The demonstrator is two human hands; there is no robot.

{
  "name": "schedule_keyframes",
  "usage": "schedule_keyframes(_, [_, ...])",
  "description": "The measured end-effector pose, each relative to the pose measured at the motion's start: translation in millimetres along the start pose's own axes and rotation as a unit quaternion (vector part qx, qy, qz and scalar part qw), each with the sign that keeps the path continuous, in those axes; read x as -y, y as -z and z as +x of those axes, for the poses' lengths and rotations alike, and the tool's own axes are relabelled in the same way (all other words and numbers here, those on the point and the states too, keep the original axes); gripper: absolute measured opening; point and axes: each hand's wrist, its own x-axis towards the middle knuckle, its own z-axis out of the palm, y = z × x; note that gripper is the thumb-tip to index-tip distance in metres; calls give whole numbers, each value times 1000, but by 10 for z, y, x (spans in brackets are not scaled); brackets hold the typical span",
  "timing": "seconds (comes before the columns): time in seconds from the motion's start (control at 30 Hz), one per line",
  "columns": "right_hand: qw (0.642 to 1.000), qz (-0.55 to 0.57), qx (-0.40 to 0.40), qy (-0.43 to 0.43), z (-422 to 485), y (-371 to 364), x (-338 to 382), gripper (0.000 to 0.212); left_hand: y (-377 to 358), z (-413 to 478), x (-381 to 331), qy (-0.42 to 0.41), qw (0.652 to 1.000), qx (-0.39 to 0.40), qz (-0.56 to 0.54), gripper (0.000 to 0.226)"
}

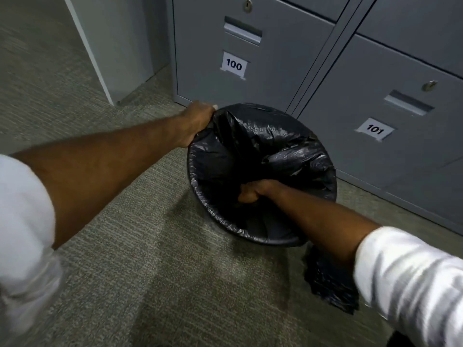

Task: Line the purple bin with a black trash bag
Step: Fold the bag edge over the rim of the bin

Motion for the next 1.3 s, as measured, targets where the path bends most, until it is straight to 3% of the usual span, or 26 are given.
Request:
schedule_keyframes(0.1, [998,53,37,8,-106,58,38,40,15,-34,7,-66,993,-46,92,41])
schedule_keyframes(0.27, [995,75,-54,32,-312,200,17,43,27,-82,-7,-138,960,-66,235,65])
schedule_keyframes(0.47, [998,18,-37,44,-485,312,25,42,60,-93,-101,-161,863,-63,475,61])
schedule_keyframes(0.5, [997,12,-62,45,-518,341,13,40,53,-101,-108,-160,857,-71,485,59])
schedule_keyframes(0.57, [981,7,-189,47,-598,375,-87,32,43,-106,-105,-154,864,-79,473,56])
schedule_keyframes(0.63, [935,53,-345,59,-648,385,-259,21,42,-123,-102,-150,876,-69,452,59])
schedule_keyframes(0.67, [920,79,-379,63,-636,384,-348,17,38,-141,-107,-150,882,-64,442,64])
schedule_keyframes(0.73, [938,86,-333,45,-558,392,-481,23,18,-192,-125,-152,887,-49,433,77])
schedule_keyframes(0.8, [976,55,-210,20,-439,380,-534,46,-23,-232,-120,-155,881,-29,445,84])
schedule_keyframes(0.87, [991,29,-128,15,-377,372,-524,60,-51,-247,-91,-161,871,-13,464,89])
schedule_keyframes(0.97, [981,68,-182,20,-493,413,-447,49,-8,-260,-69,-170,872,3,459,93])
schedule_keyframes(1.07, [928,242,-269,90,-874,409,-185,48,75,-275,-82,-186,868,8,461,91])
schedule_keyframes(1.13, [909,316,-218,161,-1160,322,81,72,123,-289,-96,-205,862,2,464,86])
schedule_keyframes(1.2, [918,310,-154,194,-1347,155,340,91,183,-313,-105,-222,857,-1,466,82])
schedule_keyframes(1.3, [932,260,-147,204,-1466,-81,509,93,275,-356,-100,-238,853,15,464,71])
